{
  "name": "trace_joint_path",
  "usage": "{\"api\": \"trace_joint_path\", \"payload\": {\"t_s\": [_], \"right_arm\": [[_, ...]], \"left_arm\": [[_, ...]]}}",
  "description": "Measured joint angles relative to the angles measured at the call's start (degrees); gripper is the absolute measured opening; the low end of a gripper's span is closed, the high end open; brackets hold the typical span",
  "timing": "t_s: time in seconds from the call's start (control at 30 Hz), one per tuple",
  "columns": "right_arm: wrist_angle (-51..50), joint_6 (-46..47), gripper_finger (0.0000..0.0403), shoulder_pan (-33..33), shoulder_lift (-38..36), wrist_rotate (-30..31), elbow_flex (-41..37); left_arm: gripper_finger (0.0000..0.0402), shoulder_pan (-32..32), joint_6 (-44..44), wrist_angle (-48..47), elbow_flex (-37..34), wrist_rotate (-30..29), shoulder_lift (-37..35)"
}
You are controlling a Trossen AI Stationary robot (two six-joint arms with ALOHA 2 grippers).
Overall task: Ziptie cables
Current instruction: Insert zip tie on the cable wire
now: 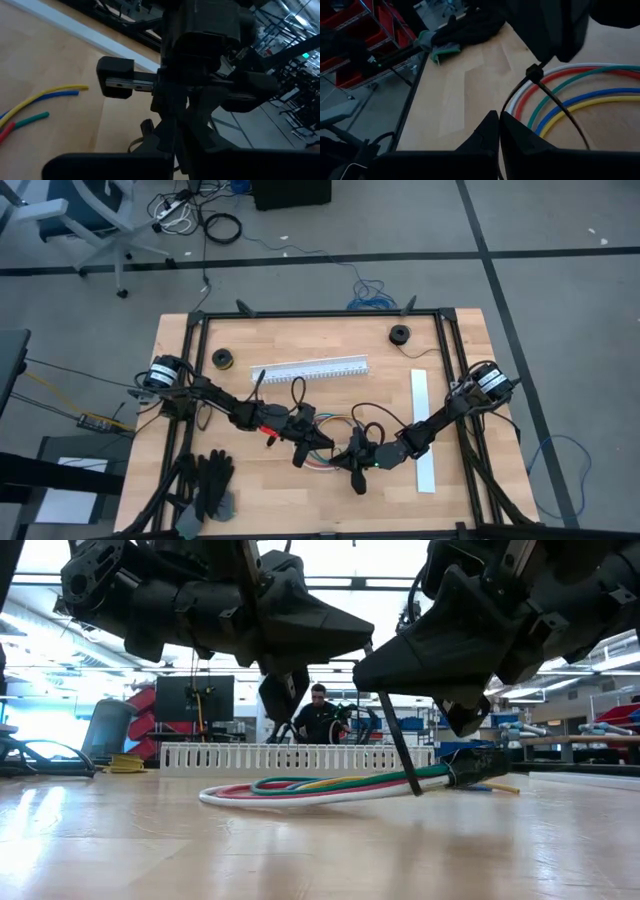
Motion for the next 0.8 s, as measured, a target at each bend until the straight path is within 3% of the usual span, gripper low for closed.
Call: {"api": "trace_joint_path", "payload": {"t_s": [0.8], "right_arm": [[-0.4,0.3,0.0017,0.7,0.0,-0.2,0.0]], "left_arm": [[0.0000,0.0,2.8,1.0,0.0,-1.4,0.0]]}}
